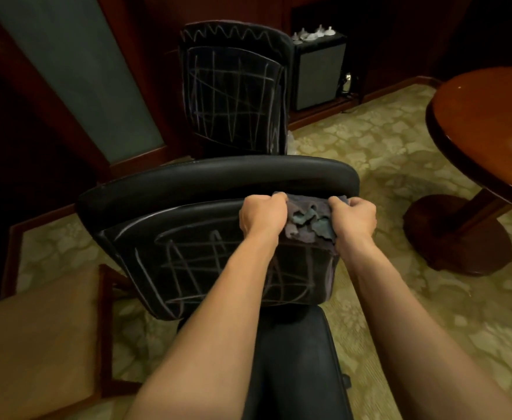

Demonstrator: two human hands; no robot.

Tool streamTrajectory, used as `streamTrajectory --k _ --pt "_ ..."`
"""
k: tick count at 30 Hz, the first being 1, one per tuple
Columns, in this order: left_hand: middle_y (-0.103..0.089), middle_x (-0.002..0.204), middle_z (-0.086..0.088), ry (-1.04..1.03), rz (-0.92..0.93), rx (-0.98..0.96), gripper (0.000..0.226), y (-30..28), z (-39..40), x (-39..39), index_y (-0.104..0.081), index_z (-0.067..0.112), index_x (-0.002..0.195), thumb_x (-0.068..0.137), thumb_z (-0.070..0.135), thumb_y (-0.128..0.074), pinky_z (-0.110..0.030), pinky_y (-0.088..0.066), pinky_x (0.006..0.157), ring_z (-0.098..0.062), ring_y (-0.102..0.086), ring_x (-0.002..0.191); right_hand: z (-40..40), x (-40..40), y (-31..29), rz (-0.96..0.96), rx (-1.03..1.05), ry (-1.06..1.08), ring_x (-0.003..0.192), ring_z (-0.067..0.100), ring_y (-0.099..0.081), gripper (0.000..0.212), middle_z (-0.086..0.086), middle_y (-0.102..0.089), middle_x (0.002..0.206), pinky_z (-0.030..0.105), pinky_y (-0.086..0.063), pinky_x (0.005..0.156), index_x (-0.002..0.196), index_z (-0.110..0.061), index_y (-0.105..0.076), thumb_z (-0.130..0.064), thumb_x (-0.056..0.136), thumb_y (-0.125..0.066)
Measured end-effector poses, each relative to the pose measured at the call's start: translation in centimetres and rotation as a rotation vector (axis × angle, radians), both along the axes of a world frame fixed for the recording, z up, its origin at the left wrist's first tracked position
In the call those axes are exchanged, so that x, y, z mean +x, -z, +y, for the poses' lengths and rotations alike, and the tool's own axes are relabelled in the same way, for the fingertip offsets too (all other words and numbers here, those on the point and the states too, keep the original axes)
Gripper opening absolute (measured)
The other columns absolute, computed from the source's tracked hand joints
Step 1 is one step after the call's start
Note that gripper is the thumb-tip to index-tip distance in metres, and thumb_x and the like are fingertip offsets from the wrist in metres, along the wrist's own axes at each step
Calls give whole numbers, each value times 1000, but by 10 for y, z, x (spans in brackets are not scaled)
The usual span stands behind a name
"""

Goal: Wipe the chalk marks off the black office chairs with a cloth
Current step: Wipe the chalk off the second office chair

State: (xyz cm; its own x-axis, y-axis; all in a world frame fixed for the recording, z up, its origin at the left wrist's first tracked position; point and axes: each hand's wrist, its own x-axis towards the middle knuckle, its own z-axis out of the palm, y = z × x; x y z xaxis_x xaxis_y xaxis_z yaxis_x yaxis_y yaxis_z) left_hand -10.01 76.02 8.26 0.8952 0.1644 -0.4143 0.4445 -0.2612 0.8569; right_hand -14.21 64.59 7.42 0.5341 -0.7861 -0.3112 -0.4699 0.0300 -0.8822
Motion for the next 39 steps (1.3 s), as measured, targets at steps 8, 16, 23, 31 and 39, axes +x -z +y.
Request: streamTrajectory --k 8,16,23,31,39 --pt "-72 76 -3 -206 -19 26 26 3 137 28 -73 16 71 89 34 -67 -41 -58 85 -23 -69 78 128 48 -11 -10 -115 -225 76 19 -59 20 1 -62 76 29 -38 68 82 -11 -65 -28 93 -65" --pt "-69 63 -5 -409 -65 2 33 26 261 40 -66 11 55 83 29 -70 -47 -59 76 -31 -69 72 267 74 -10 5 -214 -358 84 24 -59 15 4 -64 86 35 -44 70 89 -13 -63 -27 95 -61" --pt "-74 81 -12 -308 -113 -65 31 27 256 22 -73 5 79 91 32 -66 -49 -59 81 -30 -71 79 251 58 -8 4 -183 -489 97 28 -63 17 8 -67 97 38 -51 84 96 -13 -63 -30 96 -60" --pt "-53 57 4 -6 -89 -75 47 6 99 6 -52 17 54 95 37 -63 -32 -48 69 -26 -63 72 93 14 -18 19 100 -174 91 34 -70 23 18 -72 97 54 -56 90 102 -7 -65 -27 92 -60" --pt "-51 52 4 -140 -63 -57 48 9 122 27 -53 15 49 92 33 -66 -29 -41 63 -18 -55 59 114 38 -2 32 12 -162 79 27 -71 22 9 -74 78 50 -58 83 76 -11 -70 -29 87 -66"
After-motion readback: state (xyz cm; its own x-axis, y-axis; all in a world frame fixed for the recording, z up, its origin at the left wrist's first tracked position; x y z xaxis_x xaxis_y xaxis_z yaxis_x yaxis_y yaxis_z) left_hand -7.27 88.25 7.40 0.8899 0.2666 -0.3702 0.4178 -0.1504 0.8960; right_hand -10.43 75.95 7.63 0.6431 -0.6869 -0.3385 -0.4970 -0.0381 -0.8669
